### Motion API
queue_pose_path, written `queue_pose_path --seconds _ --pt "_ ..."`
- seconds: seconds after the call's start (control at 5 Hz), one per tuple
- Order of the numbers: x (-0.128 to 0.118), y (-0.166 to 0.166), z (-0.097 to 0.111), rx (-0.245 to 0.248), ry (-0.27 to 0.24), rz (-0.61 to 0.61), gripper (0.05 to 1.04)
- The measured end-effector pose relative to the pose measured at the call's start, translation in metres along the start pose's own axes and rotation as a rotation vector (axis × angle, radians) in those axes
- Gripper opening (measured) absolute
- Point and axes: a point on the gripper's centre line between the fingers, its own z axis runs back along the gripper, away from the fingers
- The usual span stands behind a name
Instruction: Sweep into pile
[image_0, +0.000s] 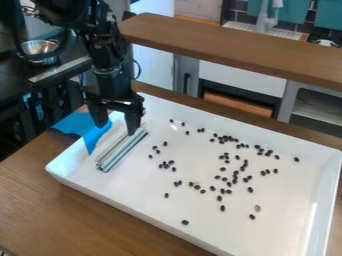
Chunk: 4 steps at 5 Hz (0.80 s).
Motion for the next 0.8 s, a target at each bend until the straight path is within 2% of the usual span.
queue_pose_path --seconds 0.2,0.4,0.6,0.8 --pt "-0.007 -0.001 -0.016 -0.009 0.045 0.001 1.000" --pt "-0.010 -0.005 -0.028 -0.040 0.064 -0.025 1.000" --pt "-0.008 -0.008 -0.028 -0.061 0.054 -0.038 1.000" --pt "-0.002 -0.007 -0.032 -0.055 0.037 -0.024 1.000"
